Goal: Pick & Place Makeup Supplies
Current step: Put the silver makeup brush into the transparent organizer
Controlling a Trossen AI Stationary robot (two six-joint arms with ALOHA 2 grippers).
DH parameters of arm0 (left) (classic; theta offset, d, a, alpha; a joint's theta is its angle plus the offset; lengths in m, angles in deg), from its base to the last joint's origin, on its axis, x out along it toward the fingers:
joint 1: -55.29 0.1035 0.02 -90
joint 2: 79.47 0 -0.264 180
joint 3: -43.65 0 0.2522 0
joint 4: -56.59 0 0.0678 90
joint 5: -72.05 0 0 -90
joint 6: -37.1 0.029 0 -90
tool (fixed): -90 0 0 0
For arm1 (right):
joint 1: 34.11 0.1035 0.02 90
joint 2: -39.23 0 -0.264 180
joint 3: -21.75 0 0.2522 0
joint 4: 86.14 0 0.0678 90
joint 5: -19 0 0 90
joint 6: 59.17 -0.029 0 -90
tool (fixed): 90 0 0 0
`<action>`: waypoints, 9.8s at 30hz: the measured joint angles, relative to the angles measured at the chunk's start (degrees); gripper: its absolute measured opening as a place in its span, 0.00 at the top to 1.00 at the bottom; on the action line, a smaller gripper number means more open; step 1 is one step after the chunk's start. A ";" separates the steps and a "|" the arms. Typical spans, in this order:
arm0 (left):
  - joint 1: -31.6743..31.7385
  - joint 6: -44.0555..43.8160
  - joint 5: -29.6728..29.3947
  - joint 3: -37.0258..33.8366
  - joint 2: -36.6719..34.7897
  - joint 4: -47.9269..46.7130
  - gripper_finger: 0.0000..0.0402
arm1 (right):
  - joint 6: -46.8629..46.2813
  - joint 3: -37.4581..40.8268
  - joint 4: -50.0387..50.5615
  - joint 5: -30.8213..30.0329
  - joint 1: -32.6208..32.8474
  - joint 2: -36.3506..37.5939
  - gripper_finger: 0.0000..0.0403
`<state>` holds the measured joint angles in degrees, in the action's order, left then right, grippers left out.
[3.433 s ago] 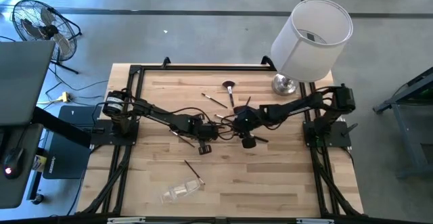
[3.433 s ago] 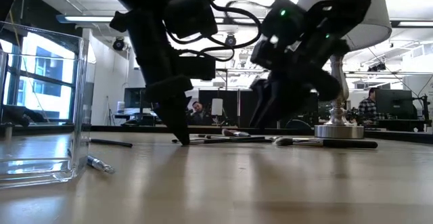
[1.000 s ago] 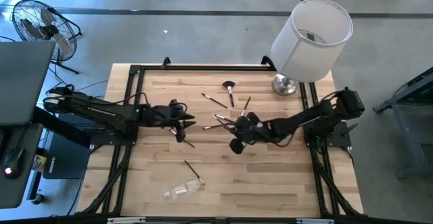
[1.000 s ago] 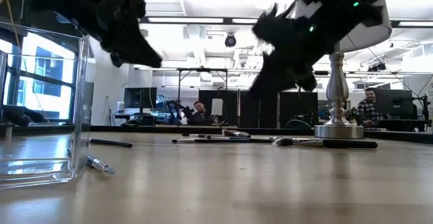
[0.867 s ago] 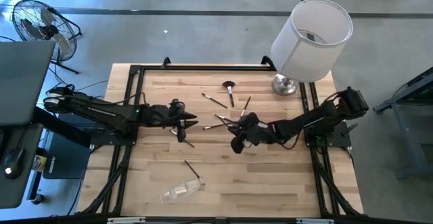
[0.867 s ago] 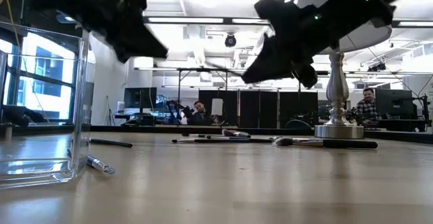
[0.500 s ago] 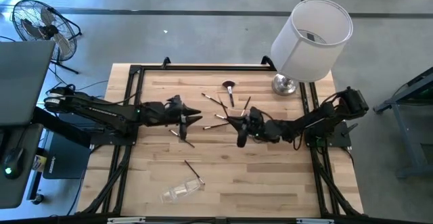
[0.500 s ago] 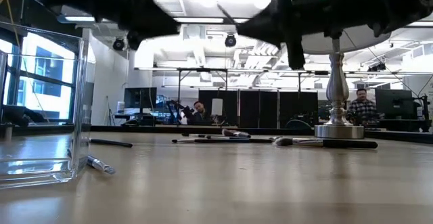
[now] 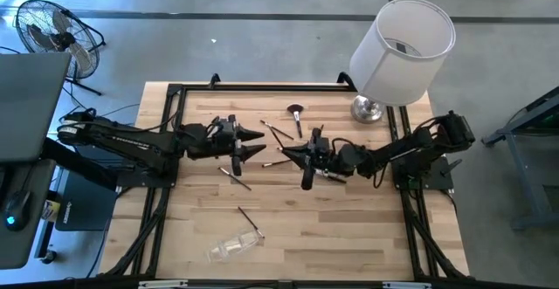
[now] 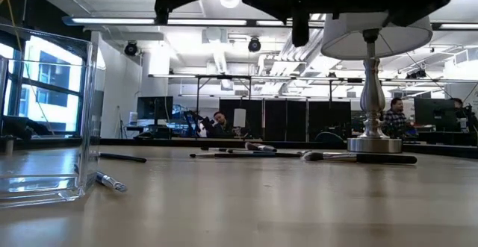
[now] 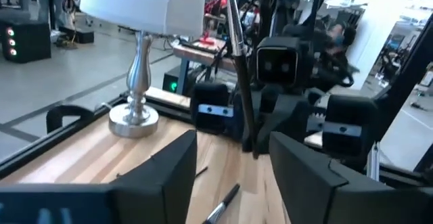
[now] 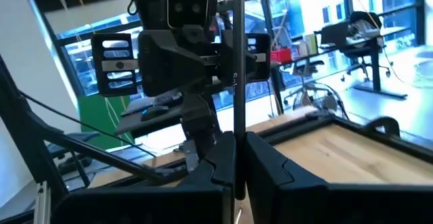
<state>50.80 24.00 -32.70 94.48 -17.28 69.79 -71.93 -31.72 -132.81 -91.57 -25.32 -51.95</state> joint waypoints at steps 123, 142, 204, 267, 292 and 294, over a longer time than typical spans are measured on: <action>4.61 -2.04 9.38 6.22 5.45 -4.90 0.96 | -28.36 -1.88 59.11 5.84 -3.78 22.78 0.66; -38.40 -12.23 -61.16 6.28 2.36 -10.70 0.97 | -27.47 -1.86 82.03 -0.48 6.98 24.44 0.93; -61.53 -8.55 -23.90 -13.77 10.99 9.74 0.97 | -45.45 -1.79 73.01 -3.52 7.00 24.44 1.00; -15.25 -21.08 -9.69 14.11 17.35 -25.95 0.81 | -23.45 -1.79 73.04 4.59 6.99 24.41 0.97; -4.73 -26.98 9.65 15.09 17.73 -67.84 0.81 | -17.16 -17.46 92.92 9.00 -0.61 2.20 0.67; -3.92 -25.06 9.83 15.09 17.73 -67.91 0.81 | -14.29 -21.51 98.52 9.65 -1.98 -1.37 0.67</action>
<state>46.87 -1.06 -22.88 109.57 0.45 1.88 -86.22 -53.23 -34.29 -81.91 -27.29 -53.32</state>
